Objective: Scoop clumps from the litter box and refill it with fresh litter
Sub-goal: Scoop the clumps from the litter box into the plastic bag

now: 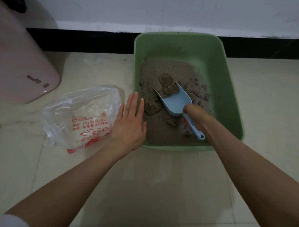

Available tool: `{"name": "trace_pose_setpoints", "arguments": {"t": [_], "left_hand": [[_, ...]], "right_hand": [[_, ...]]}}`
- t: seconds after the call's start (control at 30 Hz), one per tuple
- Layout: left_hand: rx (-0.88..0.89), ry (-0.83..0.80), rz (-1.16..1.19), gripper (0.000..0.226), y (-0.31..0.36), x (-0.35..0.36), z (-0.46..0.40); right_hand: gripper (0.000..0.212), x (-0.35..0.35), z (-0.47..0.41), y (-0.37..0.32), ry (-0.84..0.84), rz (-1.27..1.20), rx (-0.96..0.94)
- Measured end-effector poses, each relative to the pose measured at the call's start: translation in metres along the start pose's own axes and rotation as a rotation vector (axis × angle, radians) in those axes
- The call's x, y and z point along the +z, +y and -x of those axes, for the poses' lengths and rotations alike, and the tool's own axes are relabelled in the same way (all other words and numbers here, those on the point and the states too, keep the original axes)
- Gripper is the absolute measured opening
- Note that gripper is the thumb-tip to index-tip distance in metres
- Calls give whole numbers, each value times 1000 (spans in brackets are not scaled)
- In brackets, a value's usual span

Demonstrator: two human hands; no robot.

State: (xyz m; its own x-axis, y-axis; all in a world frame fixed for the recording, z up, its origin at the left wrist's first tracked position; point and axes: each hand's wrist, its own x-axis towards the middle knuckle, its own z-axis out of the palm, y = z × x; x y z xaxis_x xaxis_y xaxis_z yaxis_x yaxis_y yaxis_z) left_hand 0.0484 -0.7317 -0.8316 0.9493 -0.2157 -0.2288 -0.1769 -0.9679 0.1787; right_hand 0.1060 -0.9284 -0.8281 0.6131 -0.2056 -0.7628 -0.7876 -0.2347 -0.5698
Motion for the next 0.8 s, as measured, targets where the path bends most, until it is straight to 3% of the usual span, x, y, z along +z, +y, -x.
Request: {"name": "trace_pose_setpoints", "arguments": {"t": [0.23, 0.37, 0.53, 0.8], "left_hand": [[-3, -21, -2, 67, -2, -1, 0], [-1, -13, 9, 65, -3, 0, -1], [3, 4, 6, 65, -3, 2, -1], [4, 7, 6, 65, -3, 3, -2]], "right_hand": [[39, 10, -13, 14, 59, -85, -44], [23, 6, -9, 18, 170, -177, -192], [13, 3, -3, 15, 171, -130, -312], [11, 3, -3, 24, 168, -22, -201]]}}
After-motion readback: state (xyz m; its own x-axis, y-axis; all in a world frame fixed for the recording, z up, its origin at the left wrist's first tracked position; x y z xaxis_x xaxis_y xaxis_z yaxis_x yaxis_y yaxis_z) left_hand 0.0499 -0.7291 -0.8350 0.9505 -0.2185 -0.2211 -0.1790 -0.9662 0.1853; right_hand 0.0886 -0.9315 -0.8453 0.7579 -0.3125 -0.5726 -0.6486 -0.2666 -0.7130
